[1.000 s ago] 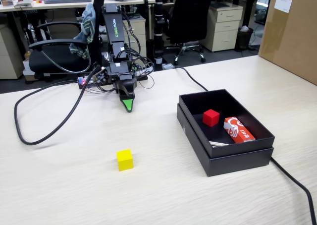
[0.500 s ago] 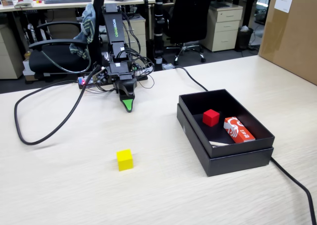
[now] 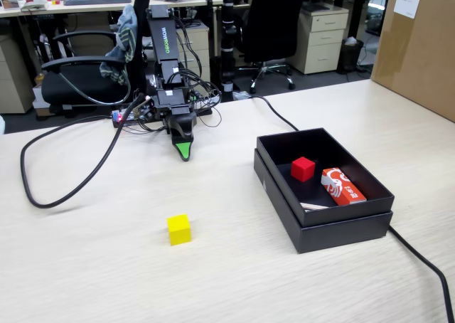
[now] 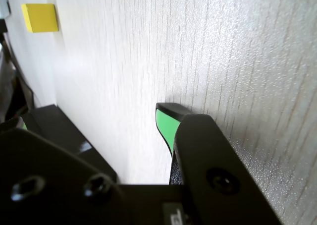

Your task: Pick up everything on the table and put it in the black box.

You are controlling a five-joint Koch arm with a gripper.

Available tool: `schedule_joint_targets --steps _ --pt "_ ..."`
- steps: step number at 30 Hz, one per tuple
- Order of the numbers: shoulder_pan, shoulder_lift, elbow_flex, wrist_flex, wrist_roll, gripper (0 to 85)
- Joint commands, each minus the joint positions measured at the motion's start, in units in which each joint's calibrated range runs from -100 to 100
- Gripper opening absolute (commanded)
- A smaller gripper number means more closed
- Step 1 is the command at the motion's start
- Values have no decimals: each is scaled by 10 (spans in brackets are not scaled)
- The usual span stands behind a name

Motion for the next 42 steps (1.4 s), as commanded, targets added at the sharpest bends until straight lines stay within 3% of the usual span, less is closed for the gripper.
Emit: schedule_joint_targets --steps 1,29,36,42 --pt "0 1 -8 -24 -1 503" --pt "0 0 -5 -32 0 489" --pt "-9 0 55 -132 0 485" --pt "-12 0 200 -305 1 480"
